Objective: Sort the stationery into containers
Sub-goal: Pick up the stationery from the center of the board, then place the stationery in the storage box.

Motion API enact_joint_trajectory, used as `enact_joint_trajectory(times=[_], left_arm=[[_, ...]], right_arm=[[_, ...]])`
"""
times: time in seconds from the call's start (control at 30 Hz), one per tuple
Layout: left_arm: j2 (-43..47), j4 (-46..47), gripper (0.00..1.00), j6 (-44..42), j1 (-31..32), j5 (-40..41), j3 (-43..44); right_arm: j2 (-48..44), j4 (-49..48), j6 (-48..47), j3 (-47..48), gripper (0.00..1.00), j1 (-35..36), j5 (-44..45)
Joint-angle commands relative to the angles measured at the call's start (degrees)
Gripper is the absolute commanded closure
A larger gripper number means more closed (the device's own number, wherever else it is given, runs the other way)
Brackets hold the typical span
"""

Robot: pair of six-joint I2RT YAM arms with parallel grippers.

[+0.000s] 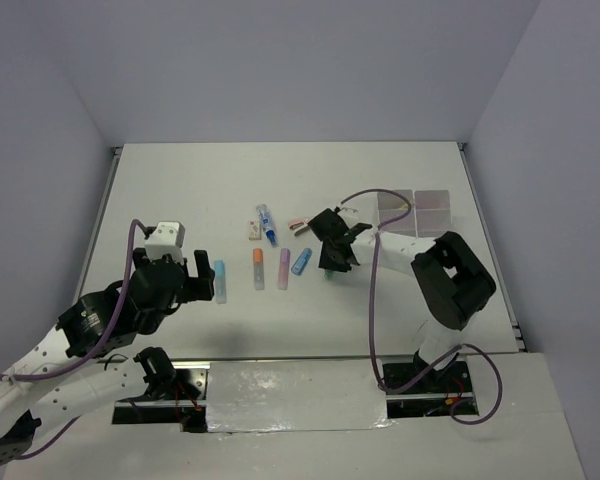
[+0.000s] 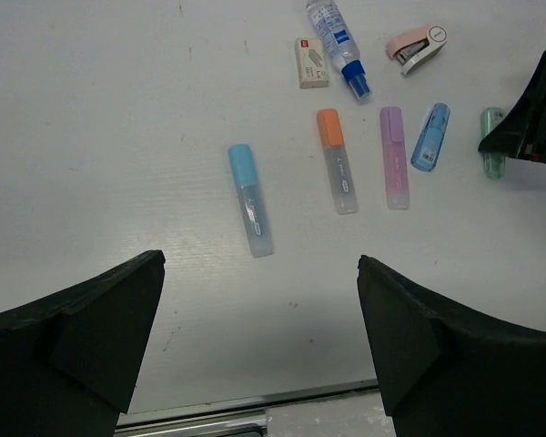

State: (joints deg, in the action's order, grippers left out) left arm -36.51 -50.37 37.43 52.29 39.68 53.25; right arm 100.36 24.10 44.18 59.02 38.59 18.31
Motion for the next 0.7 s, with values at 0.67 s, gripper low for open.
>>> enact_joint_trajectory(times=[0.67], left_arm=[[1.36,2.29,0.01,-1.66,0.0,-0.75,0.71]], right_arm=[[-40.16,1.13,20.41,-6.3,0.94,-38.15,7.97]])
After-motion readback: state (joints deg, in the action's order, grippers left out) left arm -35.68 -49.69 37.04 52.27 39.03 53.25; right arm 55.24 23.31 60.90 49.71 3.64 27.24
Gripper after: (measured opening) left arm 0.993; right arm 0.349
